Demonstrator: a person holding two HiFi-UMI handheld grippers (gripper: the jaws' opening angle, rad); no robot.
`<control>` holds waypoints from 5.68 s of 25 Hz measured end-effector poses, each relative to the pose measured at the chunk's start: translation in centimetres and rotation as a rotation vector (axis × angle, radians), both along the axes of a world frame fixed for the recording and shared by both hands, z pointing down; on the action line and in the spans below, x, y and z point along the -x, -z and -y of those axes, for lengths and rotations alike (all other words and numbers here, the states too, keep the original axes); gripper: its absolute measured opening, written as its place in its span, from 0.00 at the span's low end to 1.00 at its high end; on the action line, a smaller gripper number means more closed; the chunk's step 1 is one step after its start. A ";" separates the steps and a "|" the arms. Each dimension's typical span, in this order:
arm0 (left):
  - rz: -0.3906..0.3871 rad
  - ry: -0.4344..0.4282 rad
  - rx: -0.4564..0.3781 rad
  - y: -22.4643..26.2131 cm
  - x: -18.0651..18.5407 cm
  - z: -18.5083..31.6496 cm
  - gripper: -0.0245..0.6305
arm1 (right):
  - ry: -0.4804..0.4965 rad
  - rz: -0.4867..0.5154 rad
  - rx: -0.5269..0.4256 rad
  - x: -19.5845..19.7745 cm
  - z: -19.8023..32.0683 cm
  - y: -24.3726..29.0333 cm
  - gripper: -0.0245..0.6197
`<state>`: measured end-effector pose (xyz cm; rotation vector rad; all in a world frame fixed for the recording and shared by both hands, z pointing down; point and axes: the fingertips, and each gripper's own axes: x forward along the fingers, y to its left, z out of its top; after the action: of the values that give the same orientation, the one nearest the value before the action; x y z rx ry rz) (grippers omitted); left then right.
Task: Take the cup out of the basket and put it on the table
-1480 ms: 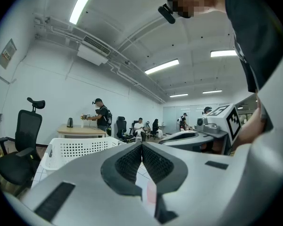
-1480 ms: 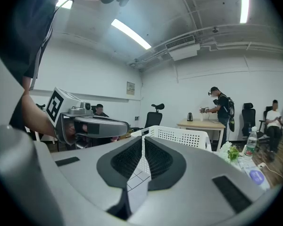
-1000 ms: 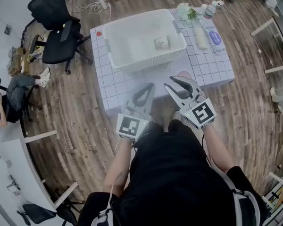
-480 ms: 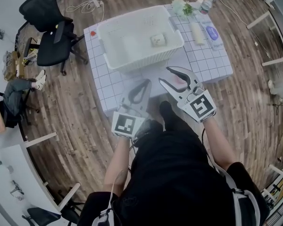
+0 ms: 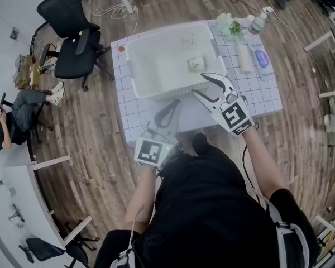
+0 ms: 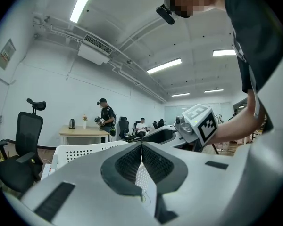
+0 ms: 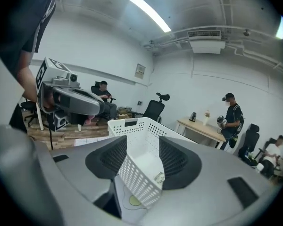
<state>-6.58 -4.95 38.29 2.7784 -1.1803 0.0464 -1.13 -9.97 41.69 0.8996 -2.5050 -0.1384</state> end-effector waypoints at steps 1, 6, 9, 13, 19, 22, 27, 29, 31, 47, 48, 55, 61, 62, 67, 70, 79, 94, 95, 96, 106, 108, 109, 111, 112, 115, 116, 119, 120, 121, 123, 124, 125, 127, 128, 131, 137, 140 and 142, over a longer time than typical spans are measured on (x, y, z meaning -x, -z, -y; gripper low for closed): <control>0.003 0.005 0.003 -0.1 -0.1 0.4 0.05 | 0.007 -0.012 -0.003 -0.2 0.8 -0.1 0.38; 0.023 0.031 0.019 -0.7 -0.3 2.1 0.05 | 0.049 -0.084 0.005 -0.5 4.5 -0.9 0.39; 0.024 0.054 0.022 -0.6 0.0 3.1 0.05 | 0.100 -0.207 0.005 -0.4 6.5 -2.2 0.41; 0.008 0.078 0.030 -0.8 0.1 3.9 0.05 | 0.179 -0.375 0.031 -0.1 8.3 -4.5 0.42; 0.002 0.100 0.032 -0.6 0.1 4.2 0.05 | 0.227 -0.550 0.054 0.4 10.9 -7.1 0.46; 0.014 0.097 0.042 -0.9 0.0 4.0 0.05 | 0.263 -0.651 0.069 0.6 11.7 -9.0 0.48; 0.001 0.115 0.042 -1.0 0.1 4.3 0.05 | 0.328 -0.828 0.093 0.9 12.7 -12.2 0.49; 0.023 0.115 0.049 -1.2 0.2 4.2 0.05 | 0.364 -0.906 0.110 0.7 12.8 -13.6 0.49; 0.008 0.128 0.050 -1.0 0.3 4.4 0.05 | 0.396 -0.972 0.128 0.5 12.7 -14.9 0.49; -0.033 0.133 0.069 -1.0 -0.8 4.6 0.05 | 0.471 -1.241 0.226 -1.0 13.7 -23.1 0.54; -0.033 0.134 0.071 -1.0 -0.8 4.6 0.05 | 0.470 -1.243 0.237 -1.1 13.7 -23.6 0.54; -0.006 0.136 0.075 -1.6 -0.7 4.2 0.05 | 0.461 -1.226 0.300 -1.4 13.9 -25.8 0.53; -0.016 0.156 0.084 -1.6 -0.5 4.1 0.05 | 0.465 -1.216 0.319 -1.3 13.6 -26.8 0.50; -0.015 0.159 0.088 -1.6 -0.4 4.0 0.05 | 0.462 -1.213 0.314 -1.2 13.6 -26.8 0.44; -0.010 0.162 0.089 -1.7 -0.3 4.0 0.05 | 0.443 -1.191 0.304 -1.0 14.1 -26.6 0.43; -0.011 0.159 0.091 -1.7 -0.3 3.9 0.05 | 0.436 -1.177 0.289 -0.7 14.2 -26.2 0.43; -0.011 0.150 0.073 -1.4 -0.2 4.1 0.05 | 0.410 -1.094 0.207 0.6 15.1 -23.4 0.42; -0.012 0.142 0.036 -0.2 0.4 3.9 0.05 | 0.266 -0.730 0.035 3.6 17.2 -12.3 0.42; -0.012 0.141 0.032 -0.1 0.4 3.9 0.05 | 0.255 -0.701 0.031 3.7 17.3 -11.6 0.42; -0.012 0.141 0.029 0.0 0.5 3.8 0.05 | 0.244 -0.668 0.027 3.8 17.3 -10.9 0.42; 0.005 0.134 0.019 0.4 1.4 3.0 0.05 | 0.109 -0.232 0.065 4.1 16.0 -2.0 0.42; -0.001 0.133 0.013 0.6 1.6 2.9 0.05 | 0.086 -0.136 0.086 3.9 15.4 -0.5 0.42; -0.013 0.133 0.006 0.9 1.7 2.9 0.05 | 0.080 -0.092 0.090 3.8 15.1 0.4 0.42; -0.024 0.129 0.000 1.2 1.7 2.8 0.05 | 0.075 -0.007 0.081 3.6 14.4 2.1 0.42; -0.022 0.127 0.000 1.3 1.8 2.7 0.05 | 0.075 0.036 0.072 3.5 13.9 3.0 0.42; 0.005 0.118 0.002 1.1 2.0 2.2 0.05 | 0.082 0.160 0.045 3.3 12.0 5.6 0.42; -0.006 0.113 -0.007 1.3 2.0 2.1 0.05 | 0.085 0.196 0.039 3.2 11.2 6.3 0.42; -0.039 0.103 -0.021 1.8 1.9 1.5 0.05 | 0.090 0.267 0.032 3.1 8.8 7.7 0.42; -0.042 0.103 -0.018 1.9 1.9 1.3 0.05 | 0.091 0.281 0.030 3.1 8.0 7.9 0.42; -0.033 0.104 -0.014 1.8 2.1 1.1 0.05 | 0.090 0.293 0.027 3.1 7.2 8.1 0.42; -0.012 0.098 -0.015 1.5 2.5 0.7 0.05 | 0.085 0.312 0.022 3.0 5.8 8.4 0.42; -0.018 0.092 -0.021 1.7 2.4 0.5 0.05 | 0.081 0.322 0.021 2.9 5.1 8.5 0.42; -0.032 0.084 -0.028 2.0 2.3 0.3 0.05 | 0.078 0.333 0.021 2.8 4.4 8.6 0.42; -0.052 0.074 -0.038 2.5 2.2 -0.1 0.05 | 0.075 0.351 0.017 2.6 2.9 8.8 0.42; -0.054 0.070 -0.041 2.5 2.2 -0.3 0.05 | 0.076 0.358 0.014 2.4 2.1 8.8 0.42; -0.032 0.057 -0.054 2.2 2.5 -0.9 0.05 | 0.077 0.374 0.004 2.1 -0.2 8.5 0.42; -0.075 0.052 -0.052 3.7 2.6 -2.4 0.05 | 0.070 0.435 0.006 1.5 -4.2 8.6 0.42; -0.079 0.037 -0.053 4.0 2.6 -3.4 0.05 | 0.057 0.446 0.005 1.3 -5.9 8.6 0.42; -0.081 0.025 -0.056 4.1 2.5 -4.0 0.05 | 0.046 0.446 0.004 1.2 -7.0 8.4 0.42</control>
<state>-9.07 -0.99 34.18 2.7832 -1.2144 -0.1017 -2.31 -2.93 33.25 0.9559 -2.9341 0.0616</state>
